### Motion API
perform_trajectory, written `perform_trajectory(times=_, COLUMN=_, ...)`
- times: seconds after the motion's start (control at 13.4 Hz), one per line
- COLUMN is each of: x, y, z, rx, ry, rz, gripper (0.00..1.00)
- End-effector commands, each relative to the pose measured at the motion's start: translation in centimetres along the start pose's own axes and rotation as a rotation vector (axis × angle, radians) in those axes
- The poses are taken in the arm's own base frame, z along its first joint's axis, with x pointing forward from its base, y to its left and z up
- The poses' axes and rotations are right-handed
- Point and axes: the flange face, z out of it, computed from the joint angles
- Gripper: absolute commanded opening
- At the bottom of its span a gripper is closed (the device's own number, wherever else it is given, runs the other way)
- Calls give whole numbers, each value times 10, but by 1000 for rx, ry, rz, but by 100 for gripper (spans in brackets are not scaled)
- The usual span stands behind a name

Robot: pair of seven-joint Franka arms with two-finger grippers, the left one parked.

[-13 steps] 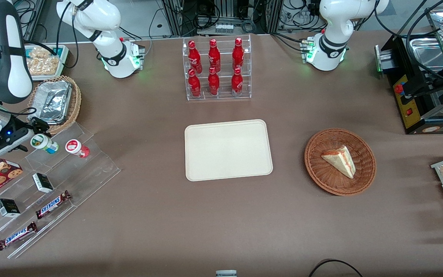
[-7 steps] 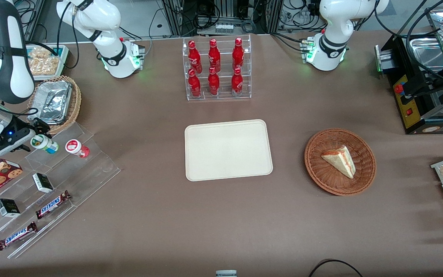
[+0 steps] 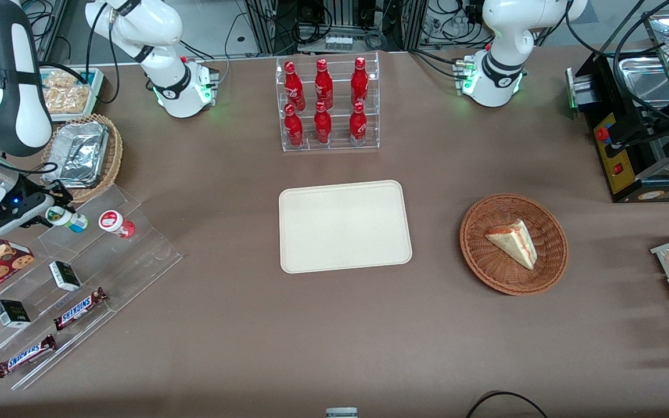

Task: Place green gum on tray
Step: 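Lower the right gripper and close it around the green-lidded gum tub, then lift the gum tub and carry it over the cream tray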

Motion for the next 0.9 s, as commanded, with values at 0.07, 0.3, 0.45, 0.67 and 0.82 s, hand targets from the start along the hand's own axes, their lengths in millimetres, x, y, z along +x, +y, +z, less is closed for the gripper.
perform_trajectory(times=0.07, x=28, y=-3, z=-52, rx=41, ry=-5, rz=11, gripper=0)
perform_trajectory(times=0.3, x=62, y=-22, z=-91, rx=81, ry=-36, rz=46, gripper=0)
perform_trajectory(times=0.45, x=86, y=-44, z=-110, rx=101, ry=-61, rz=75, gripper=0)
perform_trajectory(times=0.67, x=130, y=-89, z=-133, rx=102, ry=-74, rz=118, gripper=0)
perform_trajectory(times=0.82, x=158, y=-127, z=-140, rx=104, ry=-93, rz=166, gripper=0)
